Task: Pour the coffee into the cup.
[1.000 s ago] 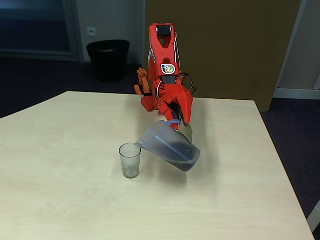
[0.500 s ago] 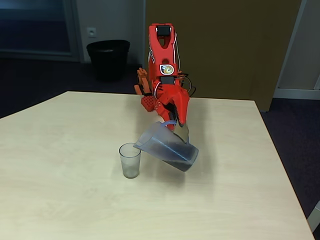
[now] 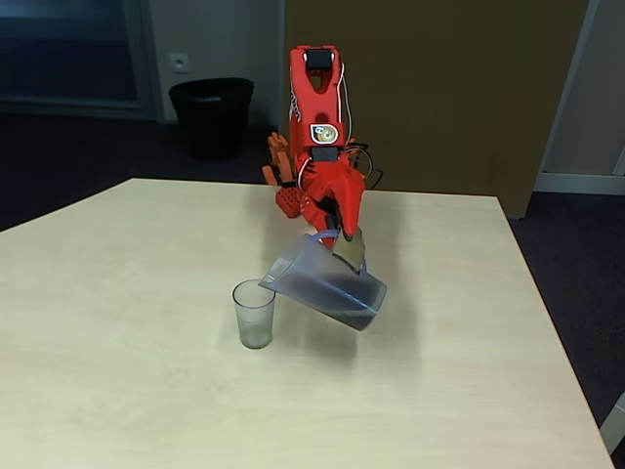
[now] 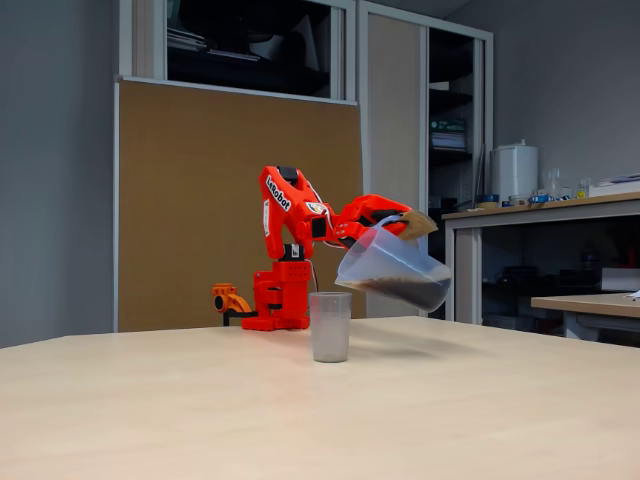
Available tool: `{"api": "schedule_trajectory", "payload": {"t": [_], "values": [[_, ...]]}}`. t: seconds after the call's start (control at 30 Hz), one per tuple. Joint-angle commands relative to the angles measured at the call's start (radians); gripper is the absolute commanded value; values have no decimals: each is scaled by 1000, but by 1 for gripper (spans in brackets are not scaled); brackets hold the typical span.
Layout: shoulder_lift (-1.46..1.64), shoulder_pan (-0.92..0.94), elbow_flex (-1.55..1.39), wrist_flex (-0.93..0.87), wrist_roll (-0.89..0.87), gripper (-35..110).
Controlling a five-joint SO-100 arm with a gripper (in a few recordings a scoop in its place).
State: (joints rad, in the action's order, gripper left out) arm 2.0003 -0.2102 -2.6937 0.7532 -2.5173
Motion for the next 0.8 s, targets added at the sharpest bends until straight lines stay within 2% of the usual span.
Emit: {"api": "schedule_trajectory", "payload": {"t": [0.0,0.5,0.77], "values": [[75,-5,6,41,-31,0],[114,0,-8,38,-181,0],[127,14,-21,43,-192,0]]}}
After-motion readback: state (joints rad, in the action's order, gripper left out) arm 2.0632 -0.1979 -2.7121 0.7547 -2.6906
